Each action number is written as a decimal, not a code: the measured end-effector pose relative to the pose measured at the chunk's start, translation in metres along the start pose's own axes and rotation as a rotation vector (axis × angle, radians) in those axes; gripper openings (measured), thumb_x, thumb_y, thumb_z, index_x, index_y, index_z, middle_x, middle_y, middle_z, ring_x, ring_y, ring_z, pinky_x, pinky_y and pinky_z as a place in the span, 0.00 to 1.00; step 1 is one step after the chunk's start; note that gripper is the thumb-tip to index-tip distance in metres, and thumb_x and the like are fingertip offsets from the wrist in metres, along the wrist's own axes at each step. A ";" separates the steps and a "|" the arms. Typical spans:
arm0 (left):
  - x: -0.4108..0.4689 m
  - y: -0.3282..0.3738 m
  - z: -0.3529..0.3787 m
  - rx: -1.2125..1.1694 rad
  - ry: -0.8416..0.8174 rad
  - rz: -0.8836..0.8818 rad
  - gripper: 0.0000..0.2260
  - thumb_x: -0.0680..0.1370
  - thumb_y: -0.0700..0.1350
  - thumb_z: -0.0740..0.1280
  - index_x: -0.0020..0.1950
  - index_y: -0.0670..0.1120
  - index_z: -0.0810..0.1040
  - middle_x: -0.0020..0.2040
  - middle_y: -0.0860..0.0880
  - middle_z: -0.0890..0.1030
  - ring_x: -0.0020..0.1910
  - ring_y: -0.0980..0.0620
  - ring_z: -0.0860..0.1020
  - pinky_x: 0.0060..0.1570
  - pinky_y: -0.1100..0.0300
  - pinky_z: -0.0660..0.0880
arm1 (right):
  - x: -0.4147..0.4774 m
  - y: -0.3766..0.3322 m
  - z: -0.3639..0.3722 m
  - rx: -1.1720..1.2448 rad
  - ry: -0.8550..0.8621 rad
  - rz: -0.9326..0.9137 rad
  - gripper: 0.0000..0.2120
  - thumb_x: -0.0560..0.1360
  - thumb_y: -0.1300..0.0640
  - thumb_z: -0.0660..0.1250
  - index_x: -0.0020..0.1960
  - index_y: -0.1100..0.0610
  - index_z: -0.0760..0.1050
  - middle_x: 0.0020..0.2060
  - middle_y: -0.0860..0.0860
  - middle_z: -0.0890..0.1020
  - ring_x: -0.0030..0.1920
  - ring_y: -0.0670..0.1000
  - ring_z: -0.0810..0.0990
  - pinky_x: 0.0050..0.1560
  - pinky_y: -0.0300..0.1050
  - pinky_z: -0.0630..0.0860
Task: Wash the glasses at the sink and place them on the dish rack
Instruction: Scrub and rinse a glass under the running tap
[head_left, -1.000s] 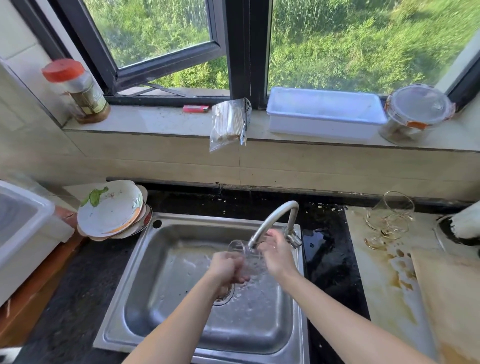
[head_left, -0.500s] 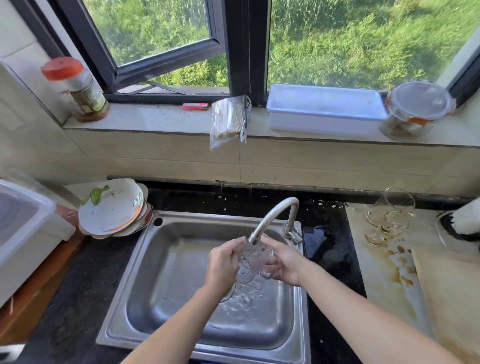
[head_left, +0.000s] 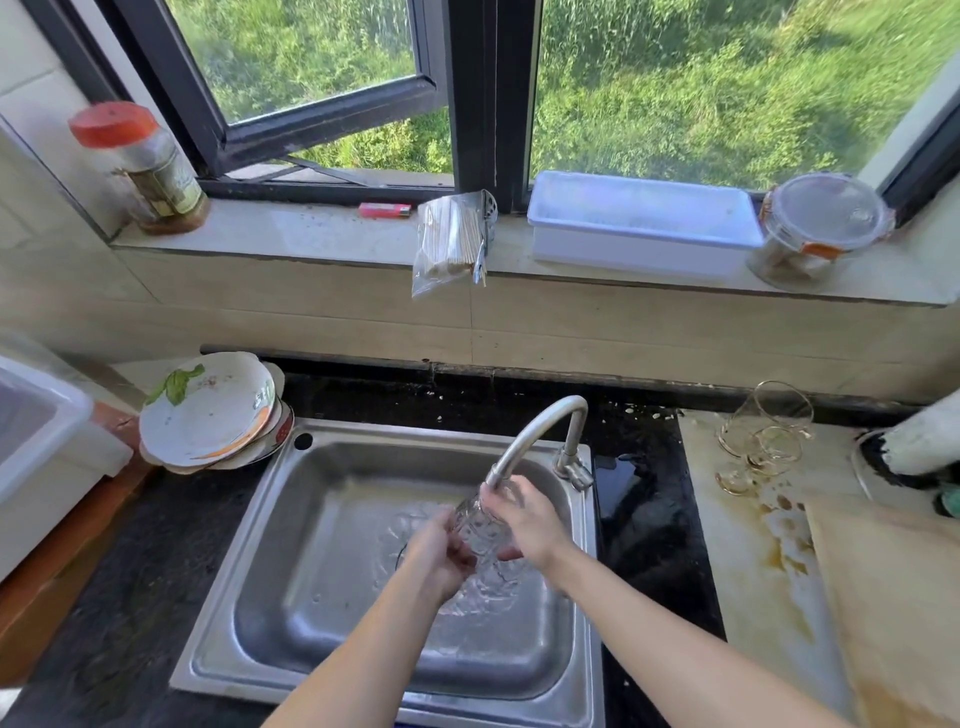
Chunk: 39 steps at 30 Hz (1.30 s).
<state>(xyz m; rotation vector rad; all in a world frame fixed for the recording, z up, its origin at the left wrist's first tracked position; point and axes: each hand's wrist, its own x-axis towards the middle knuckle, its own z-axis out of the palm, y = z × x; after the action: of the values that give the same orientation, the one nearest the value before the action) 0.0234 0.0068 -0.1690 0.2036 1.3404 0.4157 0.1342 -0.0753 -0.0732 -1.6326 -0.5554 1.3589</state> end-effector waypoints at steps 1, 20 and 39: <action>-0.022 0.002 0.007 0.022 -0.026 -0.005 0.11 0.79 0.48 0.61 0.42 0.42 0.76 0.27 0.48 0.70 0.22 0.52 0.69 0.27 0.63 0.71 | 0.001 -0.002 -0.001 0.038 0.005 0.047 0.12 0.79 0.46 0.64 0.60 0.50 0.74 0.50 0.45 0.81 0.49 0.43 0.80 0.41 0.42 0.78; -0.069 0.009 0.034 0.841 0.034 0.359 0.08 0.80 0.41 0.57 0.55 0.42 0.74 0.36 0.44 0.76 0.29 0.48 0.72 0.29 0.58 0.69 | -0.022 0.024 -0.044 -0.033 -0.018 0.125 0.14 0.80 0.49 0.64 0.51 0.61 0.78 0.46 0.54 0.80 0.46 0.54 0.81 0.43 0.50 0.83; -0.168 -0.058 0.116 1.993 -0.472 1.294 0.10 0.77 0.45 0.58 0.48 0.44 0.78 0.46 0.46 0.81 0.47 0.42 0.79 0.42 0.55 0.72 | -0.193 0.052 -0.104 -0.200 0.814 -0.007 0.19 0.77 0.47 0.67 0.31 0.52 0.68 0.19 0.45 0.70 0.31 0.53 0.78 0.34 0.44 0.68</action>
<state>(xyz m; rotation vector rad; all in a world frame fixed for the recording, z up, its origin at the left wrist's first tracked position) 0.1180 -0.1035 -0.0134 2.6663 0.4958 -0.1234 0.1646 -0.2915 -0.0183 -2.1478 -0.2022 0.5419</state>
